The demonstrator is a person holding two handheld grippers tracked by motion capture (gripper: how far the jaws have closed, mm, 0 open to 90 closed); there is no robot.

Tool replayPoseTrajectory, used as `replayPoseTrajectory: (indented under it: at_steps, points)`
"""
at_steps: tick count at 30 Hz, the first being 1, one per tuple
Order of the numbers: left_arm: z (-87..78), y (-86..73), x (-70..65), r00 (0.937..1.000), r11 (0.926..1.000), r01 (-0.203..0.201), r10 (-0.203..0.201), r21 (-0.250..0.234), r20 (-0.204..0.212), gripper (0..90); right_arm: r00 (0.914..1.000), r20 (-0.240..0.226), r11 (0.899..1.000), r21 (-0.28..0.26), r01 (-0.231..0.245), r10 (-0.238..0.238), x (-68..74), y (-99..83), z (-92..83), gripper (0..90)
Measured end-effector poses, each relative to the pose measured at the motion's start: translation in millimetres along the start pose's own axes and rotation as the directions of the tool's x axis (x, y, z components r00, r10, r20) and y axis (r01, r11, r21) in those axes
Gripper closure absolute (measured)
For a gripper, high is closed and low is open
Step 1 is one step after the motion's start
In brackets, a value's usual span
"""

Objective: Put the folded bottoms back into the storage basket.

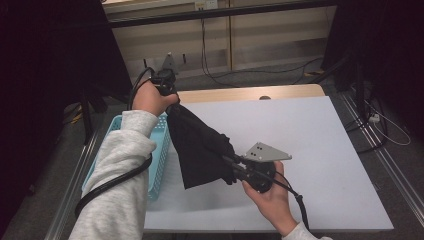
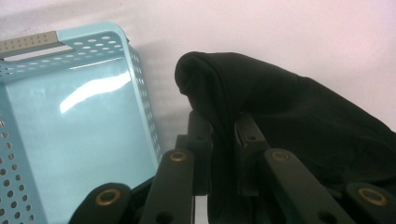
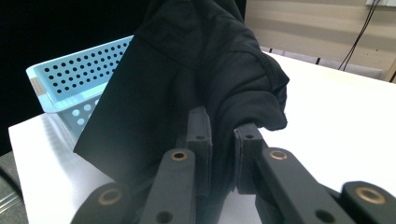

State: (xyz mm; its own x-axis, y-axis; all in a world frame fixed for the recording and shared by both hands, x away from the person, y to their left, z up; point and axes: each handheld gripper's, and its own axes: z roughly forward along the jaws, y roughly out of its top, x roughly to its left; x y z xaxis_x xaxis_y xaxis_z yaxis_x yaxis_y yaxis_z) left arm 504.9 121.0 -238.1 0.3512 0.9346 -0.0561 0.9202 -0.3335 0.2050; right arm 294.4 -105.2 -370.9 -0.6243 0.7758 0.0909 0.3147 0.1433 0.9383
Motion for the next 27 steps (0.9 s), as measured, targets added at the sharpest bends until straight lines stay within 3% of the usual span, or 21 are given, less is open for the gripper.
replayPoseTrajectory:
  at_steps: [27]
  points:
    - [-19.3,5.4,14.6,0.9991,0.9994,0.033,-0.033,0.008,-0.028,80.2,0.9990,-0.044,1.000,-0.008,0.007,-0.008,4.7,14.7,15.9,80.7]
